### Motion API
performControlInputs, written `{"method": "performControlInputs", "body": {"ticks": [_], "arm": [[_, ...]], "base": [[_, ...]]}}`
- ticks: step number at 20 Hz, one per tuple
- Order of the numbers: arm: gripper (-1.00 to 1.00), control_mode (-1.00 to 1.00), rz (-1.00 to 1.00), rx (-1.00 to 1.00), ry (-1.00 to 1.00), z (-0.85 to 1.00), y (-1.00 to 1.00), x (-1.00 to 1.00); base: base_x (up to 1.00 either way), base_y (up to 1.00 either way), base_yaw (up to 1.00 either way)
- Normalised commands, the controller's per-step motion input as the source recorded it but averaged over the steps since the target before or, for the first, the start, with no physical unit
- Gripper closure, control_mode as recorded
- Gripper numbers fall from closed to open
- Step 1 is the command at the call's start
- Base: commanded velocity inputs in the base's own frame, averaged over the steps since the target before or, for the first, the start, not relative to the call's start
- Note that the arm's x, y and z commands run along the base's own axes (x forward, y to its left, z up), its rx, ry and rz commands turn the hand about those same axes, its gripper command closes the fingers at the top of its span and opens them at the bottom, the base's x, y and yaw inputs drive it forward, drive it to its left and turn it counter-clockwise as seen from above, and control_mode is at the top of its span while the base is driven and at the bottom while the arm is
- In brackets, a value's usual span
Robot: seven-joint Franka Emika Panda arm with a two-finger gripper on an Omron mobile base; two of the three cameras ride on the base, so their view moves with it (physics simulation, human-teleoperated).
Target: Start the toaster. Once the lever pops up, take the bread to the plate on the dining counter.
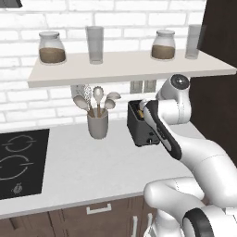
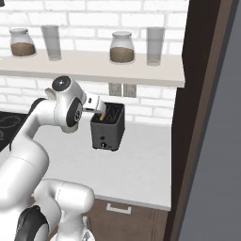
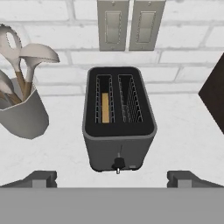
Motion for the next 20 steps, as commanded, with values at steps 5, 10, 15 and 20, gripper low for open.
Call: {"method": "performControlInputs", "body": {"ticks": [5,10,15,20], "arm": [[-1.00,-1.00,0.00,0.00,0.00,0.00,0.00,0.00],[-1.00,-1.00,0.00,0.00,0.00,0.00,0.00,0.00],[-1.00,-1.00,0.00,0.00,0.00,0.00,0.00,0.00],[-1.00,-1.00,0.00,0.00,0.00,0.00,0.00,0.00]], "base": [[0.00,0.00,0.00],[0.00,0.00,0.00],[0.00,0.00,0.00],[0.00,0.00,0.00]]}}
